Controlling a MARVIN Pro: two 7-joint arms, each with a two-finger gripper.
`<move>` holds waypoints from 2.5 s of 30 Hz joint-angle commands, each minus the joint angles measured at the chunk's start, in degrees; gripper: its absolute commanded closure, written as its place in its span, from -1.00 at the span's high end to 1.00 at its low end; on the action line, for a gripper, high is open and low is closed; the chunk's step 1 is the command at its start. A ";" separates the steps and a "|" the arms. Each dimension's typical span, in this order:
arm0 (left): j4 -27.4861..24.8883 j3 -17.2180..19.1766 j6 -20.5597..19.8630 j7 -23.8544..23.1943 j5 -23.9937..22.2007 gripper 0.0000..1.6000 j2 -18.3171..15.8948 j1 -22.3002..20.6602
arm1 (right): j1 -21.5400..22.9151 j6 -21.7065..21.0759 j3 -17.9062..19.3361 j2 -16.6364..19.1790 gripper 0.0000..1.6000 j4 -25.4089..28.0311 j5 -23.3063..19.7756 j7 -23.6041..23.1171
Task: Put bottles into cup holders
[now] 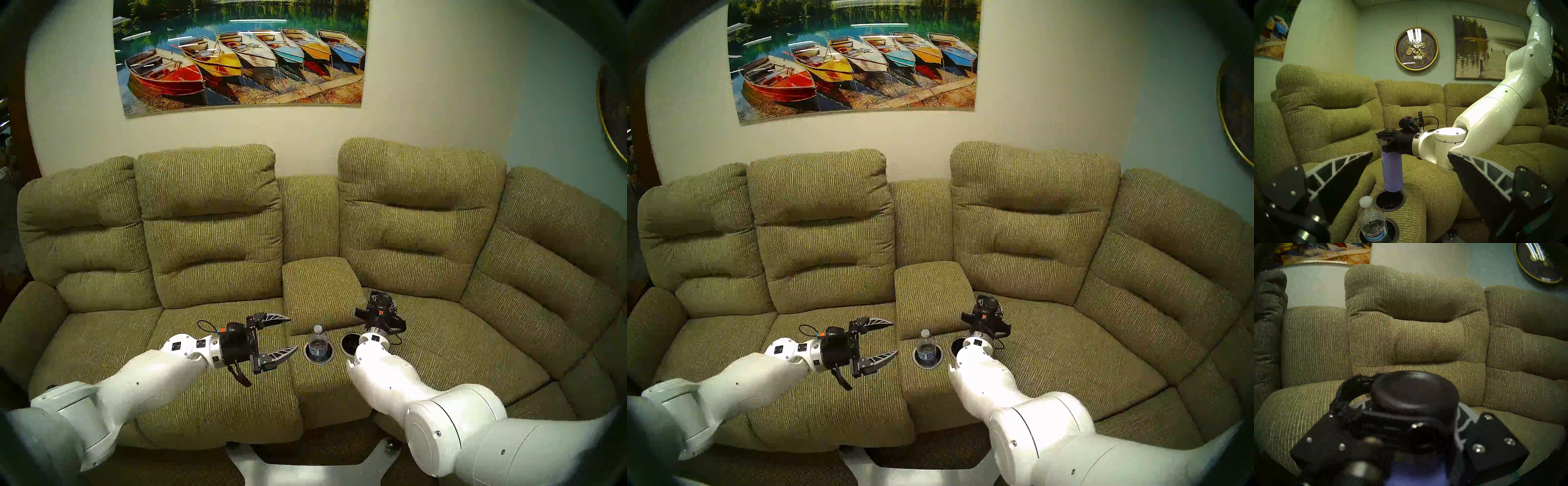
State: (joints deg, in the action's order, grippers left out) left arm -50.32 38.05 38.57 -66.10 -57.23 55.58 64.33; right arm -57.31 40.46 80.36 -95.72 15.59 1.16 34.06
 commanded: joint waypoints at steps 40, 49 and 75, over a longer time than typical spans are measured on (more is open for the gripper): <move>-1.48 -0.03 -0.05 -1.53 -2.54 1.00 -0.52 0.16 | 0.11 12.46 -2.19 -5.37 -0.76 -7.72 2.05 0.77; -1.45 -0.19 0.06 -1.00 -2.37 1.00 -0.52 0.13 | 0.77 9.81 -2.68 -4.95 -0.63 -8.96 2.84 -0.96; -1.34 -0.55 0.32 -0.32 -2.22 1.00 -0.54 0.04 | -2.88 1.94 -1.23 -4.41 -0.15 -9.86 2.31 -4.60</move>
State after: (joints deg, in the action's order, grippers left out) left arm -51.10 37.45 38.83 -65.93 -59.32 54.89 64.64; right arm -59.44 43.14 78.87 -100.21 5.57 3.78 30.10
